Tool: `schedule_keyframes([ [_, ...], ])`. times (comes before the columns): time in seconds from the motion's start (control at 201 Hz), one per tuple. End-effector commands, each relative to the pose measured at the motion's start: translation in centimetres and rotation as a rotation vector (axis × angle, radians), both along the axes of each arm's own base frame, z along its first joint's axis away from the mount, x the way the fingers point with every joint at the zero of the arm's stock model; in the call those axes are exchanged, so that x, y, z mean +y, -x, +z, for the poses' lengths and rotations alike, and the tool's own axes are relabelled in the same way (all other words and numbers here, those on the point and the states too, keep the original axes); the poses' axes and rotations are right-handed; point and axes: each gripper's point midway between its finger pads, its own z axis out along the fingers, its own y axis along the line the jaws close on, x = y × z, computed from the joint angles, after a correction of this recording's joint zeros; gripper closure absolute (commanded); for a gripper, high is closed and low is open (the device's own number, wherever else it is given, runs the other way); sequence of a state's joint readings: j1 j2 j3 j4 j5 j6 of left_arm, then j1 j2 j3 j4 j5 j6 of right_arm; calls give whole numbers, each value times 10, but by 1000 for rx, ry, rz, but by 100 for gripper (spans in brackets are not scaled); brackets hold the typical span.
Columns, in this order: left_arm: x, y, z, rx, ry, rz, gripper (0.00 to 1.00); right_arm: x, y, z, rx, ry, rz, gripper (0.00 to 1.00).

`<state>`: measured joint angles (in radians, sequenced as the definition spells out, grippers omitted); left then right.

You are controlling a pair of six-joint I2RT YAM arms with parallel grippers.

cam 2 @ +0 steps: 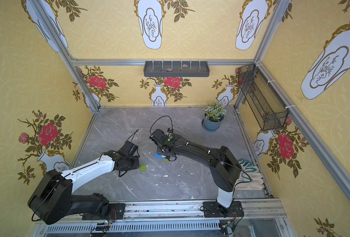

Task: Assemble the number 4 with lego
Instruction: Adjust the lego brick at the center of the board.

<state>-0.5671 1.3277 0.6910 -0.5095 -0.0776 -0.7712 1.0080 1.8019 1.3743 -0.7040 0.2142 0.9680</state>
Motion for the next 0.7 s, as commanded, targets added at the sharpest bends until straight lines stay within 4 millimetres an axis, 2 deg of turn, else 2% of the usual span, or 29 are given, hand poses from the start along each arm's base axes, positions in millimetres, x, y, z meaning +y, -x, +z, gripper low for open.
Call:
schedule_keyframes([
  [0.0,-14,-5,19,-33,54,-23,81,-29,31,-27,154,131,17,85],
  [0.095,-25,-13,37,-76,83,-45,81,-27,31,-27,153,127,18,85],
  [0.154,-24,-17,36,-77,63,-46,80,-28,31,-28,155,130,18,85],
  [0.279,-8,-22,11,-32,-45,-42,76,-26,31,-27,152,125,22,85],
  [0.428,1,-25,-24,47,-51,-21,77,-27,31,-27,152,126,23,85],
  [0.553,-2,-25,-35,75,-47,-14,62,-26,30,-27,151,125,25,85],
  [0.697,-1,-26,-29,60,-41,-7,51,-25,30,-28,155,124,28,85],
])
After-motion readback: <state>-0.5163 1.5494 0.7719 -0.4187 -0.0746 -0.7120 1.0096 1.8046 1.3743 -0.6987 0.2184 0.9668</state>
